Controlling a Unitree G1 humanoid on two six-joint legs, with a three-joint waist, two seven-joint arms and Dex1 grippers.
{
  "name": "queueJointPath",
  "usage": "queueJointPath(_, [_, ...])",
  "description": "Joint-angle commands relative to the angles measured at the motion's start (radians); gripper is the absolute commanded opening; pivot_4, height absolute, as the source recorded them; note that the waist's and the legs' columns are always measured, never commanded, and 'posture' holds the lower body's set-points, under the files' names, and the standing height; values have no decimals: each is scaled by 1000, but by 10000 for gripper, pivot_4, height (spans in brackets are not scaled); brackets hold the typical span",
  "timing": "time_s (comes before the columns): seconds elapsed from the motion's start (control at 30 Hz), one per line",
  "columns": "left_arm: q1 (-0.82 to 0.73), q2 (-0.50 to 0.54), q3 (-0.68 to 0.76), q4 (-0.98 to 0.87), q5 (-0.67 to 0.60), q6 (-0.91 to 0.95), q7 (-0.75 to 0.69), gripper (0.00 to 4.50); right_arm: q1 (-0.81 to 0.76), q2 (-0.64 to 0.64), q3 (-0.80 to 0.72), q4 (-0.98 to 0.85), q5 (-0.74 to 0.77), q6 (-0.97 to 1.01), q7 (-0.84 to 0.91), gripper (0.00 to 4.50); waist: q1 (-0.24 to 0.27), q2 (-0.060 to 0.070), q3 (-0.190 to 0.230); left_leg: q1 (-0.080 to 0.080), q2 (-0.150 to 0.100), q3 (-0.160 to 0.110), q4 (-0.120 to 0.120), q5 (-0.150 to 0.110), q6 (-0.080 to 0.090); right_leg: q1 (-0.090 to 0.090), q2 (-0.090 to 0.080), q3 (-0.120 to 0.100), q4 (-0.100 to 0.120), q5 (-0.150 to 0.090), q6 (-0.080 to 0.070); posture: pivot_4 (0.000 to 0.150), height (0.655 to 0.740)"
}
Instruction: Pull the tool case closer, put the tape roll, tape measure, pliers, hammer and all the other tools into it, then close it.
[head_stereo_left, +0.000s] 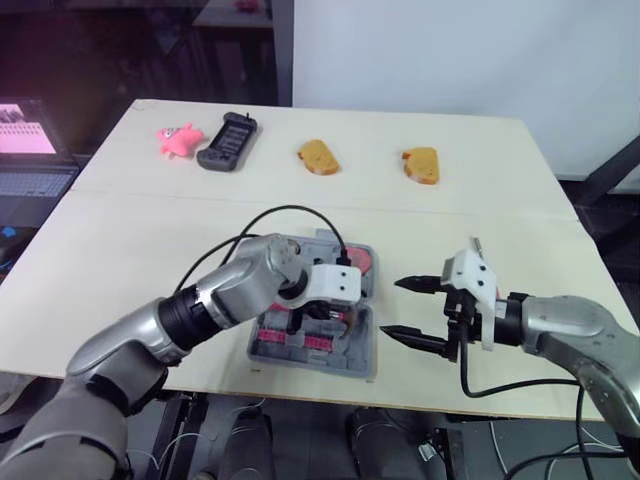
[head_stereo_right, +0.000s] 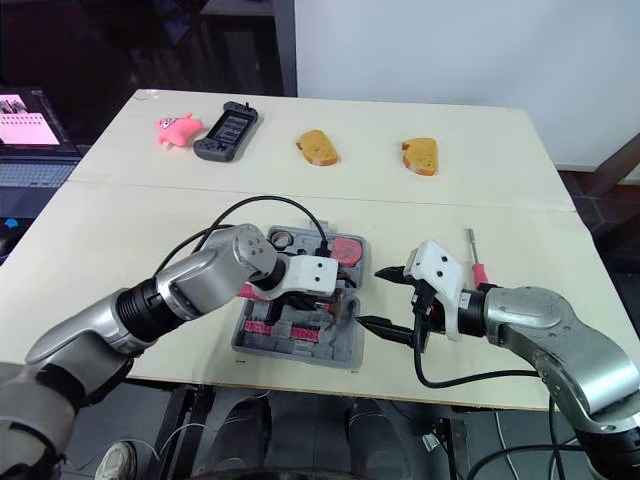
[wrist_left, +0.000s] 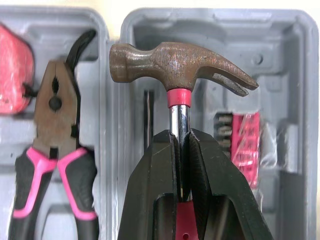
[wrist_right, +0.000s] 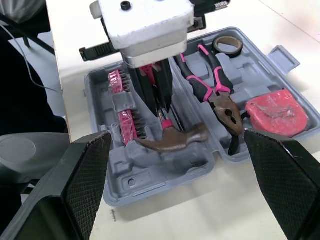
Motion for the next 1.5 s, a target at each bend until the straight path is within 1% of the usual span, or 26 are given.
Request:
queueJointPath(0.03, [7,-16,-10,-20,14,-23,-6,813,5,-7,-25,-37,5,-4,-4,45000,0,0,0,0,0,0,0,0,0,0,0,0,0,0,0,1500,7395])
queueJointPath(0.2, [20,-34,-18,-5,25,-31,-10,813,17,-7,-23,-46,2,-1,-15,45000,1,0,0,0,0,0,0,0,0,0,0,0,0,0,0,1500,7395])
queueJointPath(0.4, [39,-59,-45,85,58,-91,-4,813,20,-11,-32,-58,8,12,-27,45000,1,0,0,1,0,0,0,0,0,2,0,0,0,0,0,1500,7395])
queueJointPath(0.7, [51,-79,-40,146,79,-122,-24,813,46,-8,-42,-80,13,25,-46,45000,23,1,-1,3,0,0,1,0,0,4,0,0,0,0,0,1500,7395])
queueJointPath(1.2, [63,-82,-24,171,102,-161,-47,813,57,-3,-42,-93,15,38,-55,45000,23,2,-1,4,0,0,1,0,0,6,0,0,0,0,0,1500,7395])
queueJointPath(1.3, [65,-82,-14,173,111,-181,-40,13375,58,2,-37,-98,17,38,-59,45000,23,2,-2,4,0,0,1,0,0,6,0,0,0,0,0,1500,7395])
queueJointPath(1.43, [63,-91,5,167,113,-176,-40,31247,58,3,-35,-95,17,36,-57,45000,28,3,-2,4,0,0,4,0,0,8,0,0,0,0,0,1500,7395])
queueJointPath(1.5, [61,-88,10,154,112,-170,-48,38770,56,3,-35,-95,20,37,-56,45000,26,3,-2,4,-1,0,10,-1,2,11,0,0,0,-2,-3,1500,7395])
